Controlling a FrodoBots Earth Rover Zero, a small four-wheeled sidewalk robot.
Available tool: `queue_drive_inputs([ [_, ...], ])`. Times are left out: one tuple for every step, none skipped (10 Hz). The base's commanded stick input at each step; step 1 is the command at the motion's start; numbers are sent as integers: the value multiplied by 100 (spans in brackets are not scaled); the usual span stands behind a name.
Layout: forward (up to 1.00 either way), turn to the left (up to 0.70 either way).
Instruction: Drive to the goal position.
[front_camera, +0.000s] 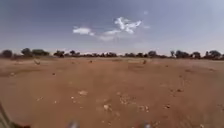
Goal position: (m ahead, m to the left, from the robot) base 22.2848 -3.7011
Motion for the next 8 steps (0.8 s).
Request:
queue_drive_inputs([
  [70,0],
  [70,0],
  [70,0],
  [70,0],
  [70,0],
  [70,0],
  [70,0],
  [70,0],
])
